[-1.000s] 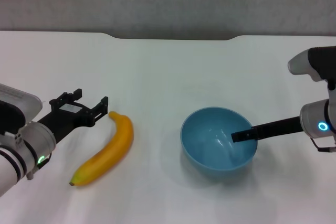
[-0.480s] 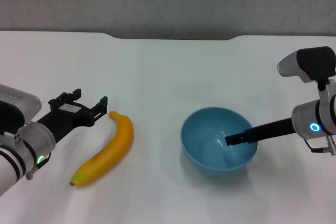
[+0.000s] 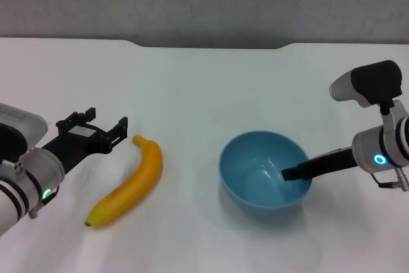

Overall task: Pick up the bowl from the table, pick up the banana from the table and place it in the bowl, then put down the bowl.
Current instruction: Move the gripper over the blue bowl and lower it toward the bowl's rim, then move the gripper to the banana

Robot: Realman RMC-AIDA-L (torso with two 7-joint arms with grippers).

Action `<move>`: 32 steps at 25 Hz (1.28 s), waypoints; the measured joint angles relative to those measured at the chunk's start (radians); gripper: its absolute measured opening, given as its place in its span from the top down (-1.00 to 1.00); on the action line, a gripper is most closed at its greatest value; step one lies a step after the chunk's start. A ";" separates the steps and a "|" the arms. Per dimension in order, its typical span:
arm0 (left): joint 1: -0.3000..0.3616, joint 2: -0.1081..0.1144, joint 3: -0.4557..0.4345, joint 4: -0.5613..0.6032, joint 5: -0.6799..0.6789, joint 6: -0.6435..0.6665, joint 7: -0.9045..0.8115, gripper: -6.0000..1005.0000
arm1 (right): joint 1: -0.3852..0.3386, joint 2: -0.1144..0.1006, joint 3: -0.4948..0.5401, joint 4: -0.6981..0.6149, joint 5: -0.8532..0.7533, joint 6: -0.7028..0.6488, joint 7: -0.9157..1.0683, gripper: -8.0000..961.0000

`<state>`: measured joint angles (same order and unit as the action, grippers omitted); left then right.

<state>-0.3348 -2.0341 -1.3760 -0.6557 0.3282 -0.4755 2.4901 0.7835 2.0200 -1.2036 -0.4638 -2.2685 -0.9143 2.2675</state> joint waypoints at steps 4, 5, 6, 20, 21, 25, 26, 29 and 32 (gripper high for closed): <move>0.001 0.000 -0.001 0.001 0.000 0.000 -0.002 -0.49 | 0.000 0.000 -0.001 -0.001 0.000 0.005 -0.004 0.22; 0.001 0.000 -0.002 0.001 0.000 0.000 -0.001 -0.49 | -0.001 0.000 0.000 -0.002 0.000 0.007 -0.005 0.26; 0.002 0.000 -0.001 0.001 0.000 0.000 -0.001 -0.49 | -0.003 0.000 -0.001 -0.003 0.000 0.010 -0.006 0.31; 0.002 0.000 0.000 0.001 0.000 0.000 -0.007 -0.48 | -0.021 0.000 0.001 -0.007 0.000 0.040 -0.003 0.87; 0.002 0.000 0.003 0.001 0.000 0.001 -0.013 -0.48 | -0.022 0.000 0.002 -0.007 0.000 0.044 -0.003 0.91; 0.003 0.005 0.038 -0.035 0.012 0.046 -0.080 -0.48 | -0.044 0.000 0.011 -0.024 0.012 0.049 -0.002 0.91; 0.003 0.009 0.059 -0.060 0.019 0.078 -0.101 -0.48 | -0.059 -0.001 0.010 -0.038 0.023 0.048 -0.002 0.91; 0.016 0.021 0.137 -0.181 0.067 0.211 -0.151 -0.48 | -0.121 -0.001 0.002 -0.120 0.055 0.036 -0.003 0.91; 0.035 0.038 0.214 -0.323 0.109 0.365 -0.203 -0.48 | -0.165 -0.001 -0.001 -0.188 0.066 0.025 0.003 0.91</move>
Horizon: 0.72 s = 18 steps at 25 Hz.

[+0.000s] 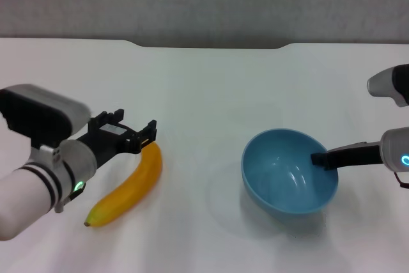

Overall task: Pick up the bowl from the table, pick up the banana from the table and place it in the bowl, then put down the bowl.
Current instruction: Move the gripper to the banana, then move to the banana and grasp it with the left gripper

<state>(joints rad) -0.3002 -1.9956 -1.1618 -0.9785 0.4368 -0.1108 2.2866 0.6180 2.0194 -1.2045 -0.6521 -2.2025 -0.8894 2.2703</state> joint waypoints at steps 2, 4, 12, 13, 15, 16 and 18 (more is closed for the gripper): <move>0.001 0.025 0.063 -0.078 -0.004 0.098 -0.037 -0.48 | -0.008 0.000 0.000 -0.009 0.006 -0.002 0.004 0.91; -0.013 0.056 0.124 -0.134 -0.032 0.171 -0.063 -0.48 | -0.009 -0.001 0.000 -0.010 0.008 -0.002 0.006 0.91; -0.162 0.175 0.263 -0.253 -0.558 0.536 0.147 -0.47 | -0.009 -0.001 0.001 -0.019 0.009 -0.002 0.007 0.91; -0.164 0.166 0.245 -0.256 -0.585 0.570 0.194 -0.47 | -0.011 -0.001 0.000 -0.022 0.009 -0.002 0.007 0.91; -0.167 0.129 0.185 -0.260 -0.640 0.663 0.316 -0.47 | -0.012 -0.001 0.000 -0.022 0.009 -0.002 0.007 0.91; -0.167 0.100 0.143 -0.261 -0.660 0.720 0.382 -0.47 | -0.012 0.000 0.000 -0.022 0.009 -0.002 0.007 0.91; -0.168 0.037 0.054 -0.262 -0.679 0.819 0.499 -0.47 | -0.012 0.000 0.000 -0.023 0.009 -0.002 0.007 0.91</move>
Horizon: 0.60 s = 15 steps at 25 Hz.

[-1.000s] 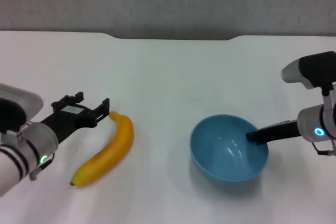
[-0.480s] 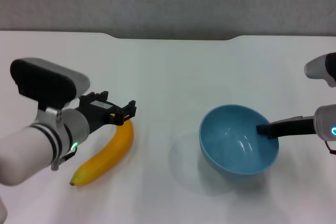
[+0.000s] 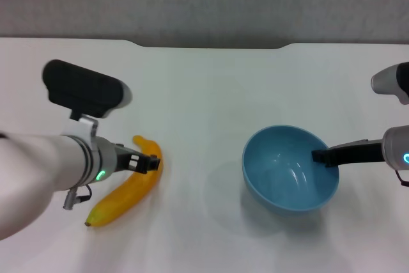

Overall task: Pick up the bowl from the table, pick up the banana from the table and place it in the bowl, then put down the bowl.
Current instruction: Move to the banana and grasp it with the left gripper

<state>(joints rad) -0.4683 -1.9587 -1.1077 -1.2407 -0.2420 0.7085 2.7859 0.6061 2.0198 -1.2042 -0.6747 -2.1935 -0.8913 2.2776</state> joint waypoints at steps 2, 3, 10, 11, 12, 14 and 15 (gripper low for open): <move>-0.004 -0.050 -0.054 0.000 0.022 0.072 0.059 -0.47 | 0.000 0.000 0.000 0.000 0.000 0.000 0.001 0.91; -0.008 -0.068 -0.056 0.001 0.046 0.093 0.060 -0.47 | 0.000 0.000 0.000 0.000 0.000 0.000 0.001 0.91; -0.004 -0.069 -0.057 0.038 0.010 0.020 0.059 -0.47 | 0.003 0.001 -0.001 0.000 0.000 0.000 0.002 0.91; -0.003 -0.069 -0.058 0.053 0.006 0.000 0.059 -0.47 | 0.003 0.001 -0.003 0.000 0.000 0.000 0.002 0.91; -0.002 -0.070 -0.056 0.072 0.002 -0.019 0.058 -0.47 | 0.002 0.001 -0.006 0.000 0.000 0.000 0.002 0.91; -0.004 -0.070 -0.053 0.104 -0.005 -0.046 0.058 -0.47 | 0.002 0.001 -0.013 0.000 0.004 0.000 0.002 0.91; -0.005 -0.070 -0.052 0.122 -0.007 -0.058 0.058 -0.47 | 0.003 0.001 -0.016 0.000 0.007 0.000 0.002 0.91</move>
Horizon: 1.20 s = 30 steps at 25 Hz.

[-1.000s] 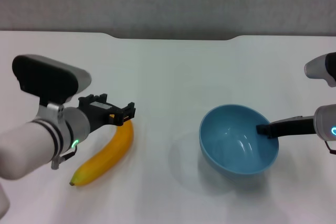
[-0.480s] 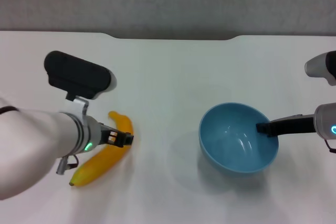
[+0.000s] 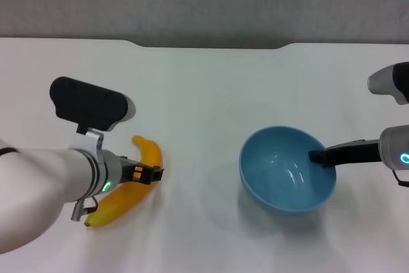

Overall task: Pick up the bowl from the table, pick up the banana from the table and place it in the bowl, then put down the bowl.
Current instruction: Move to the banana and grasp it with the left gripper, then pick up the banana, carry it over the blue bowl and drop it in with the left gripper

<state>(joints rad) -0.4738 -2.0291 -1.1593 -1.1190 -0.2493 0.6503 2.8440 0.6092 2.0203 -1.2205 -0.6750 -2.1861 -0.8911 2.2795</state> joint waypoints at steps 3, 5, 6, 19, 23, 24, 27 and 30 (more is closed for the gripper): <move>-0.004 -0.002 0.001 0.039 -0.007 -0.021 0.000 -0.47 | 0.003 0.000 -0.008 0.000 0.007 0.002 0.000 0.91; -0.005 -0.002 0.002 0.051 -0.012 -0.029 0.000 -0.46 | 0.003 0.000 -0.008 0.000 0.007 0.002 0.000 0.91; -0.005 -0.002 0.003 0.053 -0.013 -0.033 0.000 -0.46 | 0.003 0.000 -0.008 0.000 0.007 0.003 0.000 0.91; -0.007 -0.005 0.036 0.075 -0.024 -0.039 -0.002 -0.46 | 0.004 -0.002 -0.009 0.000 0.018 0.006 0.000 0.91; -0.007 -0.005 0.031 0.082 -0.030 -0.045 -0.002 -0.46 | 0.004 -0.002 -0.010 0.000 0.019 0.006 0.000 0.91; -0.006 -0.005 0.030 0.083 -0.030 -0.049 -0.002 -0.46 | 0.004 -0.002 -0.010 0.000 0.019 0.007 0.000 0.91; -0.002 -0.005 0.029 0.080 -0.030 -0.065 -0.002 -0.32 | 0.000 -0.002 -0.010 -0.001 0.019 0.008 0.000 0.91; -0.001 -0.004 0.026 0.075 -0.030 -0.072 -0.005 -0.04 | -0.002 -0.002 -0.010 -0.001 0.019 0.008 0.000 0.91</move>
<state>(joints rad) -0.4743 -2.0335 -1.1328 -1.0442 -0.2792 0.5779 2.8389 0.6072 2.0187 -1.2303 -0.6762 -2.1674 -0.8833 2.2794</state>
